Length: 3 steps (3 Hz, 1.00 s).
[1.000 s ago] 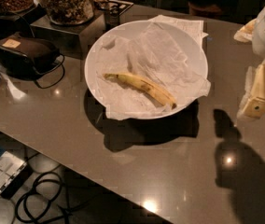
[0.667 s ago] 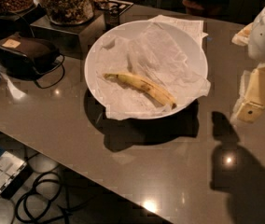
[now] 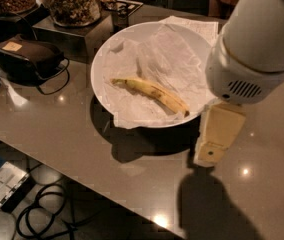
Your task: Pick banana from white bowl
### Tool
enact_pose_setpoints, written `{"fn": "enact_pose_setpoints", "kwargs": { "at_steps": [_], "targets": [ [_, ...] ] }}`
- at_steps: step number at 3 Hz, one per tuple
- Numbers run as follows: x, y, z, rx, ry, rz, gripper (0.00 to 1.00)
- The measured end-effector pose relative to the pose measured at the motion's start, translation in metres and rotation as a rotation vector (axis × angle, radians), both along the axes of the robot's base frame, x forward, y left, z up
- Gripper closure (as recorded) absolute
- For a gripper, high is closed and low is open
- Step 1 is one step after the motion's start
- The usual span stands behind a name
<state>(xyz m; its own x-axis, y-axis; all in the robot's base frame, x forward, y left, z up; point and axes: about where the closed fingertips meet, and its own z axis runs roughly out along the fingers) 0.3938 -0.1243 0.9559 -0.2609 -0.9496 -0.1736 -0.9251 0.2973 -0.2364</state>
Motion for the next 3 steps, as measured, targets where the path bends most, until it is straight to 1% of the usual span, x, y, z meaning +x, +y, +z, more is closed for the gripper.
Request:
{"fn": "enact_pose_setpoints", "kwargs": {
  "at_steps": [1, 2, 3],
  "targets": [
    [-0.002, 0.006, 0.004, 0.004, -0.011, -0.002, 0.00],
    [0.005, 0.017, 0.014, 0.052, -0.006, 0.004, 0.00],
    [0.020, 0.035, 0.026, 0.076, 0.019, 0.024, 0.00]
  ]
}}
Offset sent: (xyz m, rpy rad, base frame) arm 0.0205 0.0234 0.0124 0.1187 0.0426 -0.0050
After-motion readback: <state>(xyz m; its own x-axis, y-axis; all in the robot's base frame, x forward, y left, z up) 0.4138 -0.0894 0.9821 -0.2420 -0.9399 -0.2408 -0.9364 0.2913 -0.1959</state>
